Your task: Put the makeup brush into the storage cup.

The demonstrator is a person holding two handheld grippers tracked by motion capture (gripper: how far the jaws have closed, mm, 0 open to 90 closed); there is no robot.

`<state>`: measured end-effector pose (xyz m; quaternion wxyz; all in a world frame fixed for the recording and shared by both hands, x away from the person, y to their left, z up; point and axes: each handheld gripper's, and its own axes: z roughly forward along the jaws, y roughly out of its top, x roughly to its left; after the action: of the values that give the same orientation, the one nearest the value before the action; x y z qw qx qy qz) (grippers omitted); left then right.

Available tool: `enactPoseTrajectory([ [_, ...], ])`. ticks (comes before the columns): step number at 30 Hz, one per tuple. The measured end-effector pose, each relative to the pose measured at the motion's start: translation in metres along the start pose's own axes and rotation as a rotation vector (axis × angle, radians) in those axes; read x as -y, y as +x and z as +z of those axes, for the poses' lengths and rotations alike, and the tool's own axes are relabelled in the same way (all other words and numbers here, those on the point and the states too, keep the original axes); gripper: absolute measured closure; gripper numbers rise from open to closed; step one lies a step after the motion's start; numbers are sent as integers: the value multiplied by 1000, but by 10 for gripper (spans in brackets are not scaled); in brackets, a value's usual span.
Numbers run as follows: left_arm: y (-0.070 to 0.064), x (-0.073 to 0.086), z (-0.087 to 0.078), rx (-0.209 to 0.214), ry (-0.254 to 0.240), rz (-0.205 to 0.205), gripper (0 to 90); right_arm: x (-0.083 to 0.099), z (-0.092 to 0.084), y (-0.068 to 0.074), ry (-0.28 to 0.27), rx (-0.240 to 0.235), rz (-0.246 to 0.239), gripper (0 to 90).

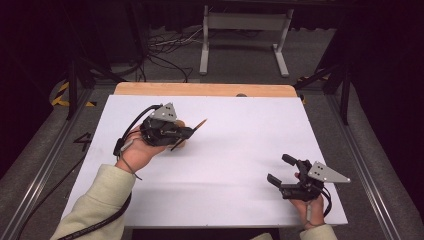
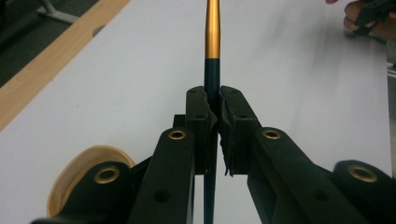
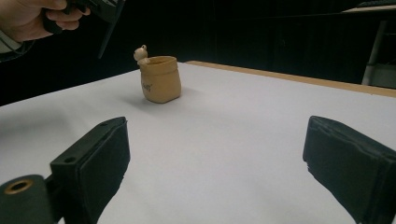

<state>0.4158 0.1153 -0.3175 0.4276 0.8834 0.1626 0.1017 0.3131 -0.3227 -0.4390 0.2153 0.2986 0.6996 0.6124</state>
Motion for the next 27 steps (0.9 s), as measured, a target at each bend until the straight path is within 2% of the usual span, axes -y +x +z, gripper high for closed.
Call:
enactPoseTrajectory([
  [4,1,1,-4,-10,-56,-22,829,0,0,0,-1,2,2,73],
  [15,2,4,-6,-36,-151,-49,828,2,2,0,4,-6,1,60],
  [18,5,7,-7,-62,-196,-58,828,2,1,0,4,-5,2,60],
  [19,5,7,-7,-62,-196,-58,828,2,1,0,5,-6,2,60],
  [20,6,8,-7,-71,-213,-76,828,2,1,0,5,-6,2,60],
  [23,7,10,-7,-92,-233,-81,828,2,1,0,4,-6,2,60],
  [24,9,11,-8,-109,-246,-105,827,2,1,0,3,-5,2,60],
  [25,9,11,-8,-109,-246,-105,827,2,2,0,3,-5,2,60],
  [26,10,12,-8,-120,-250,-121,827,2,2,0,3,-5,2,60],
  [27,12,13,-8,-142,-271,-127,827,2,2,0,3,-5,2,60],
])
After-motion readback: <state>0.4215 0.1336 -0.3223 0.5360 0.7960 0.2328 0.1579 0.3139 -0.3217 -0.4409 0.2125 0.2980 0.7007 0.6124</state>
